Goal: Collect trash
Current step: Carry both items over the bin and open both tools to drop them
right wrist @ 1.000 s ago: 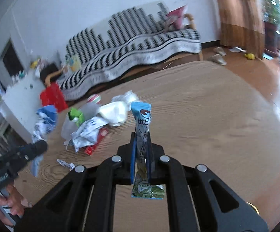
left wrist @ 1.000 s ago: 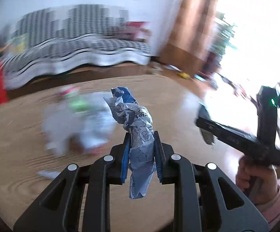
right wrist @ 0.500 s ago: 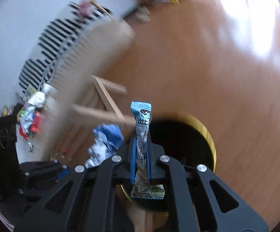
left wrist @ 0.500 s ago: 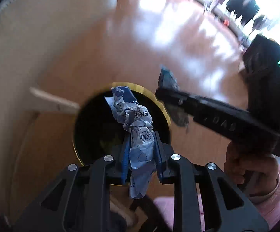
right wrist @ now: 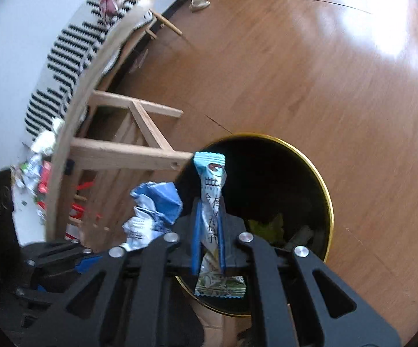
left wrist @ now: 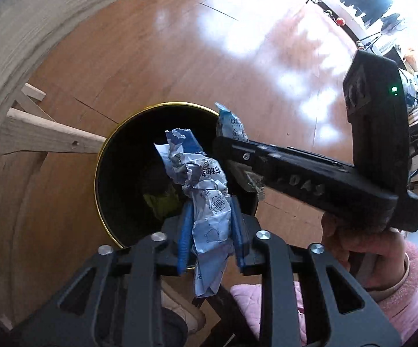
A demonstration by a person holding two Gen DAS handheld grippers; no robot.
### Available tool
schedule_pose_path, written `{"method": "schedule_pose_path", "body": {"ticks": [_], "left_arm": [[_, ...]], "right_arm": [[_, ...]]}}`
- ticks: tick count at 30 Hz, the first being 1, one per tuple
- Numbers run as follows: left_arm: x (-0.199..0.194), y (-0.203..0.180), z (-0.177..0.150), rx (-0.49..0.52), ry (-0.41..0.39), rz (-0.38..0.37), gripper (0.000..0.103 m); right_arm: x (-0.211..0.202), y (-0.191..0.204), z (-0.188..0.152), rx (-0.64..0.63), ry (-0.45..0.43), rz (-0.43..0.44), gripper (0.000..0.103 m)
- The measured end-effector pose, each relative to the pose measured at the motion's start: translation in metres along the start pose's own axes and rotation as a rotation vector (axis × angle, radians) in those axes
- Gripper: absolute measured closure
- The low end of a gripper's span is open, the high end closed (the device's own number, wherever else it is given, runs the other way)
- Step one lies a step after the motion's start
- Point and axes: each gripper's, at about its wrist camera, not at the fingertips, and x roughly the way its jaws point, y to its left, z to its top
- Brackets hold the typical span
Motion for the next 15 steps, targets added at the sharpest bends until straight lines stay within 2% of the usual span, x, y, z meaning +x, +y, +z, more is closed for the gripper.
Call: {"method": "schedule_pose_path", "body": {"ticks": [1,2,3,4,5,8,11,14,15], "left_arm": [[0.001,0.001,-0.001,-0.007,-0.003,-0.004,0.037],[0.000,0.002,-0.001,-0.013,-0.005,-0.005,0.019],[-0.001,0.003,-0.002,-0.026,-0.019,-0.001,0.006],[-0.004,0.004,-0.002,-0.029,-0.037,0.004,0.006],[-0.006,0.004,-0.003,-0.022,-0.044,0.008,0.006],[-0.017,0.007,-0.003,-0.028,-0.098,0.061,0.006],[-0.069,0.007,0.000,-0.012,-0.276,0.112,0.006],[-0.157,0.016,-0.010,0.048,-0.492,0.178,0.006],[-0.178,0.023,-0.016,0.065,-0.521,0.212,0.006]], "right_arm": [[-0.002,-0.001,0.001,0.012,-0.004,-0.008,0.082],[-0.005,-0.002,0.003,0.021,-0.008,-0.024,0.047],[-0.009,-0.004,0.004,0.029,-0.021,-0.043,0.027],[-0.017,-0.005,0.005,0.037,-0.064,-0.062,0.013],[-0.025,-0.004,0.006,0.034,-0.103,-0.085,0.013],[-0.036,-0.003,0.008,0.026,-0.137,-0.122,0.013],[-0.046,-0.004,0.008,0.047,-0.171,-0.143,0.009],[-0.051,-0.001,0.008,0.051,-0.204,-0.168,0.007],[-0.051,0.002,0.009,0.045,-0.203,-0.181,0.007]]}}
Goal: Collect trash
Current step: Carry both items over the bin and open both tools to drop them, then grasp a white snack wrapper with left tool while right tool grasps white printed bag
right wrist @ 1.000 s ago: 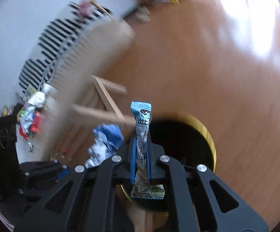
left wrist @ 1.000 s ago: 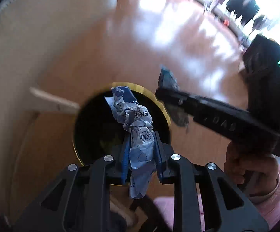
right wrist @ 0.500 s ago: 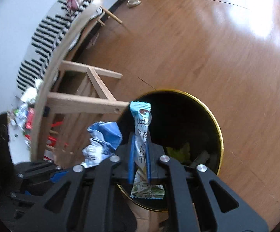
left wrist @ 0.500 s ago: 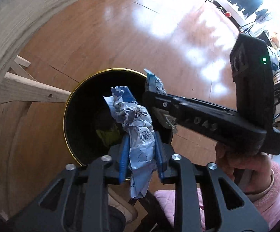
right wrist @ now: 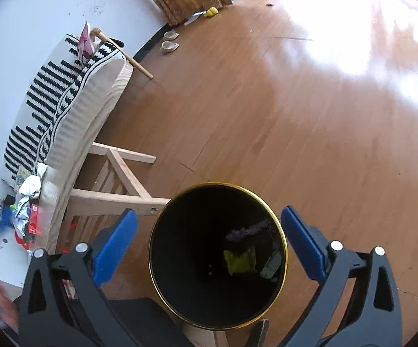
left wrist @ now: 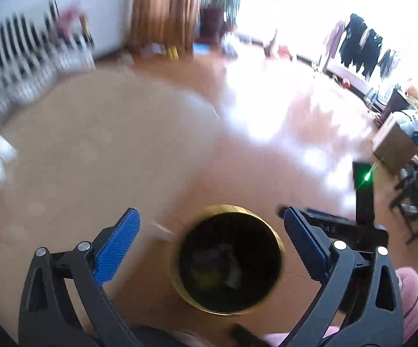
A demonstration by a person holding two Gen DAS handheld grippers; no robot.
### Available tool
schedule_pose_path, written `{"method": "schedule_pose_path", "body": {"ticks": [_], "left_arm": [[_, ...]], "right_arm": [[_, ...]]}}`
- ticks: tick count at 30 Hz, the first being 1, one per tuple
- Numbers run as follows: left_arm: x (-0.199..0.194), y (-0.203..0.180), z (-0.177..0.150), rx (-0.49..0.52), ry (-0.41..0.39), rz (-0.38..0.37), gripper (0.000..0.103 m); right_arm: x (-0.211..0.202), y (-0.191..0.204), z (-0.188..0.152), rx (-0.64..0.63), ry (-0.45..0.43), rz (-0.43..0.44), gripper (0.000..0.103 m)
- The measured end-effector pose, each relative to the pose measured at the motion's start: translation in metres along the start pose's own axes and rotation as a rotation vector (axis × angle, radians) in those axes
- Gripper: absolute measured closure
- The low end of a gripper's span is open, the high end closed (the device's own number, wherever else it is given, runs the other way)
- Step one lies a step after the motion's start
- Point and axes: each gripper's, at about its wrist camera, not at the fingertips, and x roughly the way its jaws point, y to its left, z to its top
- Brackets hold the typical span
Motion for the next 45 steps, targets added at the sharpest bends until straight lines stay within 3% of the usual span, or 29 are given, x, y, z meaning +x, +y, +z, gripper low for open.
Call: {"method": "schedule_pose_path", "body": {"ticks": [2,4,9,12,14,16,18,19,21,24,25,26,27,30,34,38,40,45], "left_arm": [[-0.042,0.037,-0.001,0.035,-0.048,0.087,0.006],[-0.070,0.078,-0.015,0.032,-0.040,0.159,0.006],[-0.111,0.226,-0.094,-0.084,0.125,0.385,0.006],[-0.113,0.289,-0.132,-0.153,0.208,0.443,0.006],[-0.108,0.315,-0.146,-0.143,0.228,0.426,0.006],[-0.100,0.326,-0.151,-0.093,0.236,0.376,0.011],[-0.090,0.333,-0.154,-0.039,0.268,0.294,0.022],[-0.090,0.337,-0.153,-0.044,0.245,0.230,0.030],[-0.088,0.344,-0.150,-0.062,0.245,0.157,0.031],[-0.085,0.344,-0.149,-0.039,0.220,0.142,0.032],[-0.087,0.344,-0.150,-0.047,0.209,0.143,0.038],[-0.090,0.344,-0.152,-0.063,0.187,0.145,0.052],[-0.092,0.344,-0.155,-0.088,0.170,0.166,0.096],[-0.101,0.352,-0.169,-0.294,0.143,0.162,0.095],[-0.123,0.356,-0.189,-0.394,0.116,0.311,0.095],[-0.159,0.374,-0.211,-0.563,0.011,0.355,0.095],[-0.165,0.380,-0.221,-0.607,0.004,0.396,0.095],[-0.160,0.398,-0.224,-0.668,0.016,0.391,0.095]], "right_arm": [[0.001,0.003,0.001,-0.004,0.017,-0.009,0.007],[0.001,0.012,-0.001,-0.005,0.025,0.005,0.007],[0.001,0.057,0.000,-0.082,0.027,0.030,0.007],[-0.003,0.107,0.000,-0.180,0.016,0.064,0.007],[-0.003,0.135,-0.002,-0.229,0.025,0.092,0.007],[-0.004,0.162,-0.008,-0.278,0.038,0.118,0.007],[-0.004,0.184,-0.016,-0.318,0.055,0.140,0.007],[-0.003,0.193,-0.021,-0.334,0.067,0.148,0.007],[-0.002,0.204,-0.029,-0.361,0.093,0.156,0.007],[0.000,0.220,-0.040,-0.403,0.122,0.148,0.007],[0.000,0.223,-0.042,-0.409,0.126,0.147,0.007],[0.000,0.228,-0.043,-0.416,0.125,0.143,0.007],[0.000,0.235,-0.043,-0.423,0.123,0.141,0.007],[0.004,0.262,-0.042,-0.464,0.125,0.159,0.007],[0.012,0.330,-0.041,-0.568,0.110,0.223,0.007],[0.041,0.421,-0.049,-0.675,0.125,0.293,0.007],[0.059,0.457,-0.053,-0.666,0.123,0.326,0.007],[0.115,0.515,-0.065,-0.623,0.203,0.296,0.015]]}}
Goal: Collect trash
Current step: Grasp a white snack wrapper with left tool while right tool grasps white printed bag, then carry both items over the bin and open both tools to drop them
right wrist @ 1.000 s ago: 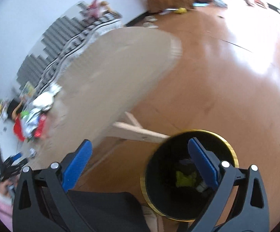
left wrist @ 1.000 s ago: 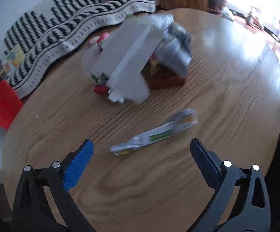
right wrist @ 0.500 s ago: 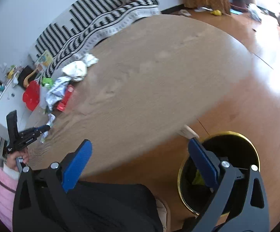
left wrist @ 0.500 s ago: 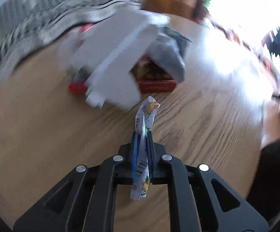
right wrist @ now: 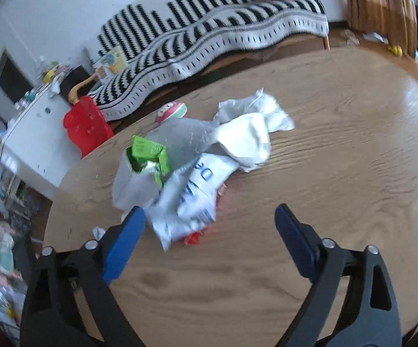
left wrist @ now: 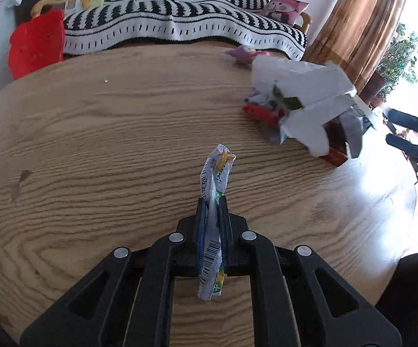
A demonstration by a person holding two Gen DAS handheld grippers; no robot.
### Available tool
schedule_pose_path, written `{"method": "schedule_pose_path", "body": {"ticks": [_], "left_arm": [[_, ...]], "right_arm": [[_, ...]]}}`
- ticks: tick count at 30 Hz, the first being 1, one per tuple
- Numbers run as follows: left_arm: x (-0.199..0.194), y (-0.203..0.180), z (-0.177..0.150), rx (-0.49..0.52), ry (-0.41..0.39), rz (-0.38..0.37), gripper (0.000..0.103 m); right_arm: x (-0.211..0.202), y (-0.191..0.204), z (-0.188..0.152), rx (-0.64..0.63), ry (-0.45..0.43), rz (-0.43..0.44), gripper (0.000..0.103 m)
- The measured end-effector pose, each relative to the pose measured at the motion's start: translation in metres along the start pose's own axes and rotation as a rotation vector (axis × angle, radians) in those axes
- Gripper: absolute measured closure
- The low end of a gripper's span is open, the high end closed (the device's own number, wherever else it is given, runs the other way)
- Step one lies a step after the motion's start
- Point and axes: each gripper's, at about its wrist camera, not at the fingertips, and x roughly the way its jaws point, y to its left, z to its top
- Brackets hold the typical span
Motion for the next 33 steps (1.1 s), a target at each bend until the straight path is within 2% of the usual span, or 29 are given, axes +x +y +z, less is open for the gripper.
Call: {"method": "schedule_pose_path", "body": {"ticks": [3,6,7,8,9,13,24,33], "left_arm": [[0.004,0.003,0.004,0.010,-0.006,-0.012,0.095],[0.003,0.004,0.000,0.002,-0.008,-0.033,0.095],[0.004,0.004,0.001,0.001,-0.010,-0.038,0.095],[0.005,0.004,0.000,0.000,-0.010,-0.039,0.095],[0.007,0.003,0.002,-0.002,-0.008,-0.047,0.095],[0.006,-0.005,0.006,0.017,-0.016,-0.065,0.095],[-0.002,-0.023,0.005,0.036,-0.033,-0.050,0.095],[-0.010,-0.034,0.004,0.052,-0.051,-0.013,0.095]], "right_arm": [[0.028,-0.003,0.002,0.070,0.025,0.016,0.015],[0.045,-0.011,0.005,0.126,0.059,0.067,0.023],[0.048,-0.013,0.005,0.144,0.065,0.096,0.030],[0.048,-0.013,0.003,0.151,0.066,0.120,0.043],[0.047,-0.011,0.002,0.146,0.064,0.150,0.051],[0.037,-0.002,0.001,0.083,0.032,0.117,0.062],[0.006,0.002,-0.003,0.051,-0.050,0.125,0.063],[-0.003,-0.011,-0.011,0.068,-0.026,0.094,0.063]]}}
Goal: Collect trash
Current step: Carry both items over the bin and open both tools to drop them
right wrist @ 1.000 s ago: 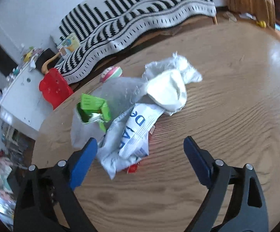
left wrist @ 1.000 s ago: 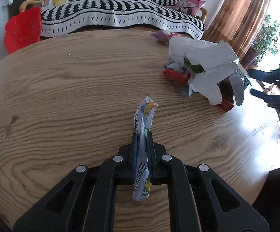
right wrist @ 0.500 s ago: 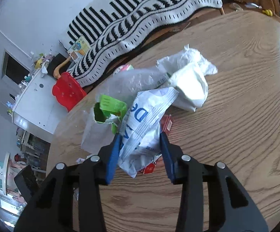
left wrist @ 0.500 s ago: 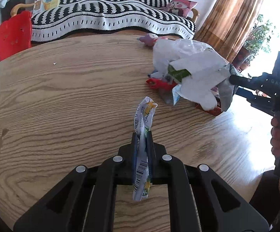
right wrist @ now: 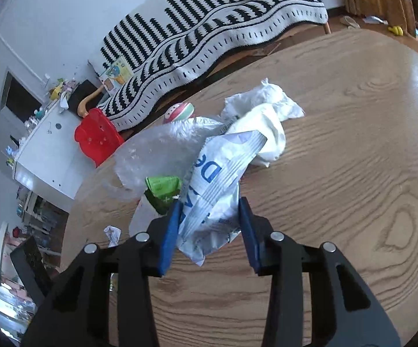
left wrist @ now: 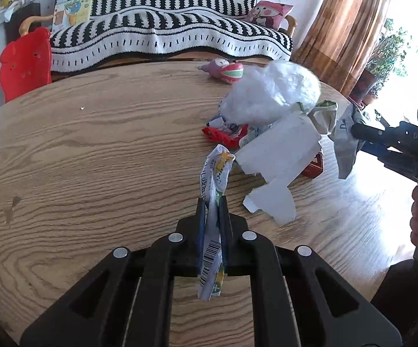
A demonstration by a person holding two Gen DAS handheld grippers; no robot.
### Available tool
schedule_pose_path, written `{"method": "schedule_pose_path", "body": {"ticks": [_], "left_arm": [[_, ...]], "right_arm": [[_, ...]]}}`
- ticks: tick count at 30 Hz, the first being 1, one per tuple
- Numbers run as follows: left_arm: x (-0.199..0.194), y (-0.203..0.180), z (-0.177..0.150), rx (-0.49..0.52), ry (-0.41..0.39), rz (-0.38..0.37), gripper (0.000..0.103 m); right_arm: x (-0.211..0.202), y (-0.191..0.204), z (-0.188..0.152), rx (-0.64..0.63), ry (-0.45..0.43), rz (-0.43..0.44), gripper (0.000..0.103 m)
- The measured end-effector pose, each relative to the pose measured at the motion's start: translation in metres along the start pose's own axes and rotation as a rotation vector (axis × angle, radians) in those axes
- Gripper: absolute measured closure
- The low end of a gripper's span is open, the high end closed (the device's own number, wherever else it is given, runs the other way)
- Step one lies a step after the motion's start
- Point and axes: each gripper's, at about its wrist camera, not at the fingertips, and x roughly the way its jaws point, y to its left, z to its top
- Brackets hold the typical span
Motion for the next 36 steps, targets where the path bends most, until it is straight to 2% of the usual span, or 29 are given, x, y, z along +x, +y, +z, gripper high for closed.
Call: {"method": "schedule_pose_path", "body": {"ticks": [4,7,10,14,17,19,22,24,25,28,30,36], "left_arm": [[-0.013,-0.008,0.002,0.003,-0.020,0.003,0.095],[-0.033,-0.021,0.011,0.011,-0.040,-0.049,0.095],[-0.056,-0.058,0.024,0.073,-0.054,-0.115,0.095],[-0.063,-0.144,0.034,0.221,-0.040,-0.214,0.095],[-0.056,-0.234,0.025,0.350,0.015,-0.343,0.095],[-0.047,-0.302,0.007,0.441,0.079,-0.434,0.095],[-0.025,-0.382,-0.035,0.545,0.187,-0.516,0.095],[-0.003,-0.419,-0.064,0.568,0.289,-0.562,0.095],[0.009,-0.431,-0.078,0.574,0.336,-0.573,0.095],[0.055,-0.458,-0.122,0.581,0.484,-0.563,0.095],[0.074,-0.465,-0.138,0.593,0.541,-0.538,0.095],[0.090,-0.473,-0.142,0.613,0.572,-0.511,0.095]], "right_arm": [[-0.019,0.001,-0.006,0.002,-0.035,-0.005,0.063],[-0.048,-0.010,-0.009,0.028,-0.063,0.016,0.063],[-0.091,-0.030,-0.010,0.028,-0.116,0.008,0.063],[-0.168,-0.070,-0.021,0.026,-0.211,-0.022,0.063],[-0.233,-0.107,-0.034,0.031,-0.294,-0.060,0.063],[-0.270,-0.133,-0.044,0.045,-0.336,-0.099,0.063],[-0.310,-0.178,-0.065,0.080,-0.364,-0.176,0.063],[-0.320,-0.213,-0.085,0.120,-0.336,-0.235,0.063],[-0.316,-0.240,-0.101,0.152,-0.278,-0.273,0.063],[-0.297,-0.297,-0.141,0.246,-0.140,-0.316,0.063],[-0.286,-0.331,-0.169,0.340,-0.092,-0.300,0.063],[-0.265,-0.370,-0.206,0.436,-0.033,-0.280,0.063]]}}
